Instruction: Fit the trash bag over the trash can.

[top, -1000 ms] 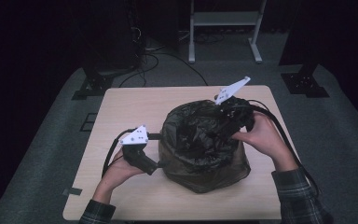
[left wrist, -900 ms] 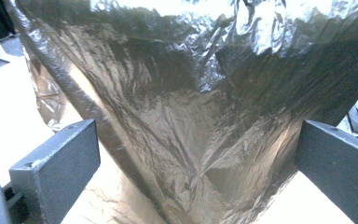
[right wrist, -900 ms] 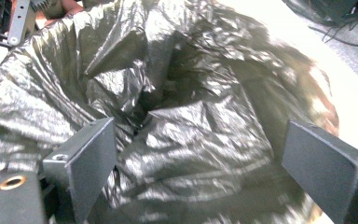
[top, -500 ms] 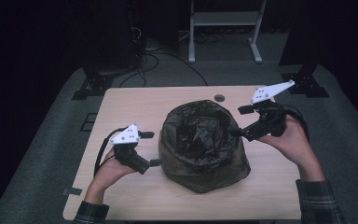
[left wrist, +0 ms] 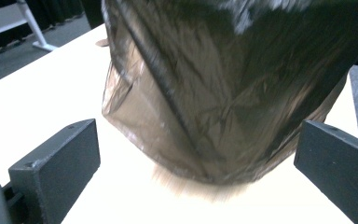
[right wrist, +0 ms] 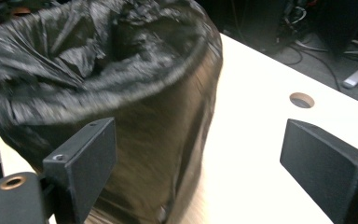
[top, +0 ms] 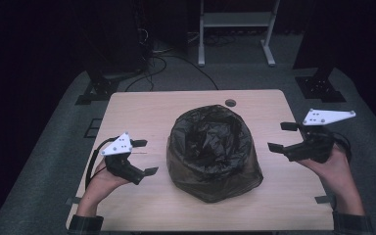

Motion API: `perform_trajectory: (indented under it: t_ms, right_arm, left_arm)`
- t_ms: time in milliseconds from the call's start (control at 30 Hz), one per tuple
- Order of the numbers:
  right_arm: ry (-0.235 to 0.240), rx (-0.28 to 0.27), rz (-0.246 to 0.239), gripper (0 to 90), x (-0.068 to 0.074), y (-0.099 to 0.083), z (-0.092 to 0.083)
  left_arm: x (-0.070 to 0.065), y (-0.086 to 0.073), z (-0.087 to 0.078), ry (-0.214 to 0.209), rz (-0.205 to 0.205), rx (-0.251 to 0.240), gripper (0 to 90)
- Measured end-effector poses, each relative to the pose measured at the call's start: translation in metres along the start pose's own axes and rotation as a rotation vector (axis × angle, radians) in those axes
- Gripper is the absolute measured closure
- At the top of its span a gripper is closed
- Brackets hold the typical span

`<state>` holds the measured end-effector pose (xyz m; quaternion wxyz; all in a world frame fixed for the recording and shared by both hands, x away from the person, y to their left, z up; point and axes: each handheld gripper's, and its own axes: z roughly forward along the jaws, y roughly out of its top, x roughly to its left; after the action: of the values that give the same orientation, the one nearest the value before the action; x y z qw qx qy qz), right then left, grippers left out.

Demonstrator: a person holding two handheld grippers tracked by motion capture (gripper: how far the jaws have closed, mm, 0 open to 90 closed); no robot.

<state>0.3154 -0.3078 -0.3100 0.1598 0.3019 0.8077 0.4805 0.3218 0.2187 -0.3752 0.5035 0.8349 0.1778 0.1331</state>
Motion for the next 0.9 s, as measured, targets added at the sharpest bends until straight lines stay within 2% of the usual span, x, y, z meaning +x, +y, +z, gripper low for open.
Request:
perform_trajectory:
  t_ms: [133, 233, 267, 333, 400, 467, 533, 567, 600, 667, 767, 800, 833, 900]
  right_arm:
    - [-0.020, -0.005, -0.003, 9.5, -0.001, -0.013, -0.002]
    - [-0.039, 0.003, 0.001, 9.5, -0.002, -0.032, -0.002]
    - [-0.046, 0.010, 0.009, 9.5, -0.004, -0.044, 0.000]
    - [-0.049, 0.010, 0.009, 9.5, -0.004, -0.049, 0.001]
    - [-0.051, -0.027, -0.016, 9.5, -0.005, -0.066, 0.004]
    - [-0.038, -0.032, -0.003, 9.5, -0.006, -0.078, 0.007]
    - [-0.023, -0.011, 0.004, 9.5, -0.006, -0.099, 0.013]
    - [-0.023, -0.011, 0.004, 9.5, -0.006, -0.099, 0.013]
    - [-0.016, 0.010, 0.019, 9.6, -0.006, -0.114, 0.018]
    - [-0.014, 0.016, 0.026, 9.6, -0.007, -0.119, 0.020]
    - [-0.016, 0.038, 0.037, 9.6, -0.008, -0.137, 0.026]
    - [-0.020, 0.054, 0.044, 9.6, -0.008, -0.148, 0.030]
    - [-0.020, 0.054, 0.044, 9.6, -0.008, -0.148, 0.030]
    - [-0.024, 0.070, 0.048, 9.6, -0.008, -0.157, 0.034]
  left_arm:
    - [0.000, -0.008, -0.003, 0.019, -0.009, 0.020, 0.0]
    - [0.001, -0.016, -0.005, 0.030, -0.016, 0.040, 0.0]
    - [0.001, -0.018, -0.005, 0.032, -0.018, 0.048, 0.0]
    - [0.000, -0.022, -0.005, 0.042, -0.018, 0.067, 0.0]
    - [0.000, -0.026, -0.004, 0.049, -0.020, 0.083, 0.0]
    - [-0.001, -0.033, -0.001, 0.054, -0.025, 0.107, 0.0]
    - [-0.002, -0.043, 0.003, 0.055, -0.034, 0.140, 0.0]
    - [-0.002, -0.043, 0.003, 0.055, -0.034, 0.140, 0.0]
    - [-0.002, -0.052, 0.007, 0.059, -0.040, 0.169, 0.0]
    - [-0.003, -0.056, 0.009, 0.066, -0.041, 0.181, 0.0]
    - [-0.005, -0.071, 0.016, 0.074, -0.052, 0.229, 0.0]
    - [-0.007, -0.080, 0.019, 0.069, -0.057, 0.259, 0.0]
    - [-0.007, -0.080, 0.019, 0.069, -0.057, 0.259, 0.0]
    - [-0.007, -0.088, 0.023, 0.074, -0.056, 0.292, 0.0]
